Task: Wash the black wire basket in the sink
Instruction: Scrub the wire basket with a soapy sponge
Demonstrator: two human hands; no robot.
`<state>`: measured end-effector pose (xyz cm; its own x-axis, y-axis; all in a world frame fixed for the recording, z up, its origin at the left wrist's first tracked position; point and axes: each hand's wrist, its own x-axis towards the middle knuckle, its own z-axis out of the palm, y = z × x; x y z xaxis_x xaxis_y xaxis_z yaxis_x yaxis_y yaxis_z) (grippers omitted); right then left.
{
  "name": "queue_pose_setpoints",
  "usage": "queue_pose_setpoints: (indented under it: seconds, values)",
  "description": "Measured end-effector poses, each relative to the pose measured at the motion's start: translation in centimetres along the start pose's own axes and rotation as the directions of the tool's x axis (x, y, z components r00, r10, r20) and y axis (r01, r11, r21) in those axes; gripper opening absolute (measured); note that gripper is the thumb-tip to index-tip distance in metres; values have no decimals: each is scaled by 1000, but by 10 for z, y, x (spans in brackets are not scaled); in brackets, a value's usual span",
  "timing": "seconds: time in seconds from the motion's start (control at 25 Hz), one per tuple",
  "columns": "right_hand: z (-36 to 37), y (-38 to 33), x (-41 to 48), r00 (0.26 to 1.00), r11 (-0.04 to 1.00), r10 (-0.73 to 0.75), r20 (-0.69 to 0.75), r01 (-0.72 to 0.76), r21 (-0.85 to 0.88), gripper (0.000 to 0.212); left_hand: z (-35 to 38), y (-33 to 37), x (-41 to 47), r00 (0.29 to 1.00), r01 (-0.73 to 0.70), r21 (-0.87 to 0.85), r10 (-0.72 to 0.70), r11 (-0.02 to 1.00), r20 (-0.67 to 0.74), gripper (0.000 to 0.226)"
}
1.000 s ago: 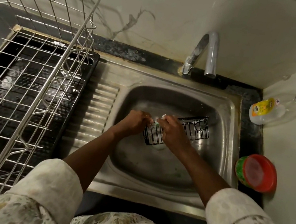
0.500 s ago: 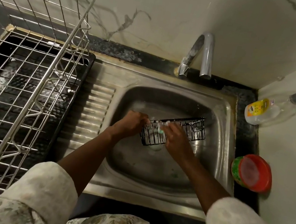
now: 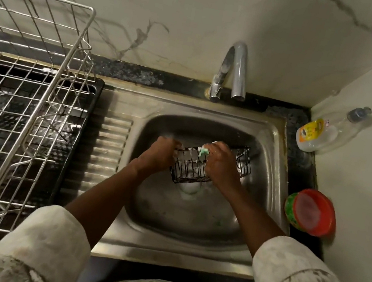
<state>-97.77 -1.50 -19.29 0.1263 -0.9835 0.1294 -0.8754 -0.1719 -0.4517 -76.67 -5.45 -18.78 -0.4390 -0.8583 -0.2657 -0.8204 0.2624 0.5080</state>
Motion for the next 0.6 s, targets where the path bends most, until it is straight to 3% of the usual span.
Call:
queue_pose_setpoints:
  seconds: [0.2,0.4,0.6]
  values:
    - [6,1,-14,976,974,-198,87,206,-90,47,-4,2,-2,1000,-3,-18,3,1000,-8,9]
    - [4,2,-36,970,970,-196,144,213,-114,52,13,34,4,996,-52,-83,45,995,-82,14]
    - [-11,18,-82,919,950,-276,281,305,-67,45,27,40,8,996,1,-129,-13,992,-89,19]
